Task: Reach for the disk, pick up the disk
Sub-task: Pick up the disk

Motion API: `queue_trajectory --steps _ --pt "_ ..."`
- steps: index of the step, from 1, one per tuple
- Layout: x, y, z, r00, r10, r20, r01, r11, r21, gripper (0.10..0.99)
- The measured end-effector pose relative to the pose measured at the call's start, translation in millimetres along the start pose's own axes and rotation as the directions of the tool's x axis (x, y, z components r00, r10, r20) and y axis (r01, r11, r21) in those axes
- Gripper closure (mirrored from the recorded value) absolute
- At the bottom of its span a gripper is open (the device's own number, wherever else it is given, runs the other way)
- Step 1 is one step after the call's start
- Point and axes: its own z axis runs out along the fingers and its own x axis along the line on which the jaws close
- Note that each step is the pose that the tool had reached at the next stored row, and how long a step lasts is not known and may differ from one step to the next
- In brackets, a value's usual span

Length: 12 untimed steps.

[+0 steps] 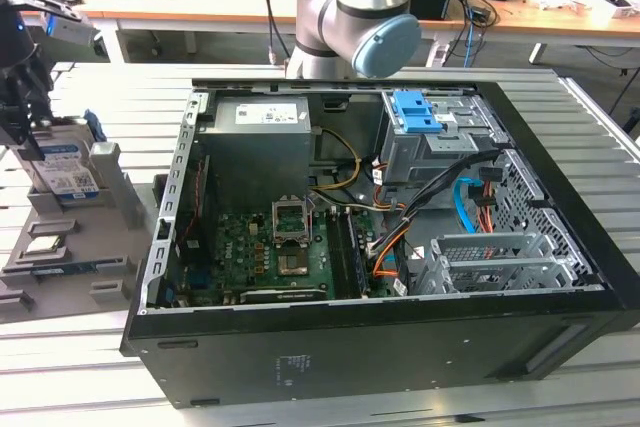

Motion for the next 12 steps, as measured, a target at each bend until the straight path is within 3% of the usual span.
queue_trajectory --steps 2,6,7,8,9,10,12 --pt "0.0 -0.1 4.0 1.0 -0.004 -0.0001 0.004 1.0 0.0 0.471" --pt "0.0 -0.1 4.0 1.0 -0.004 0.0006 0.004 1.0 0.0 0.471" --pt "0.0 -0.2 4.0 1.0 -0.004 0.0008 0.004 1.0 0.0 0.549" --pt "0.0 -0.1 4.0 1.0 -0.004 0.001 0.004 1.0 0.0 0.549" --pt "0.0 -0.1 4.0 1.0 -0.004 0.0013 0.004 1.0 0.0 0.675" --pt "0.0 -0.1 4.0 1.0 -0.004 0.0014 0.004 1.0 0.0 0.722" --pt "0.0 -0.1 4.0 1.0 -0.004 0.0018 0.004 1.0 0.0 0.722"
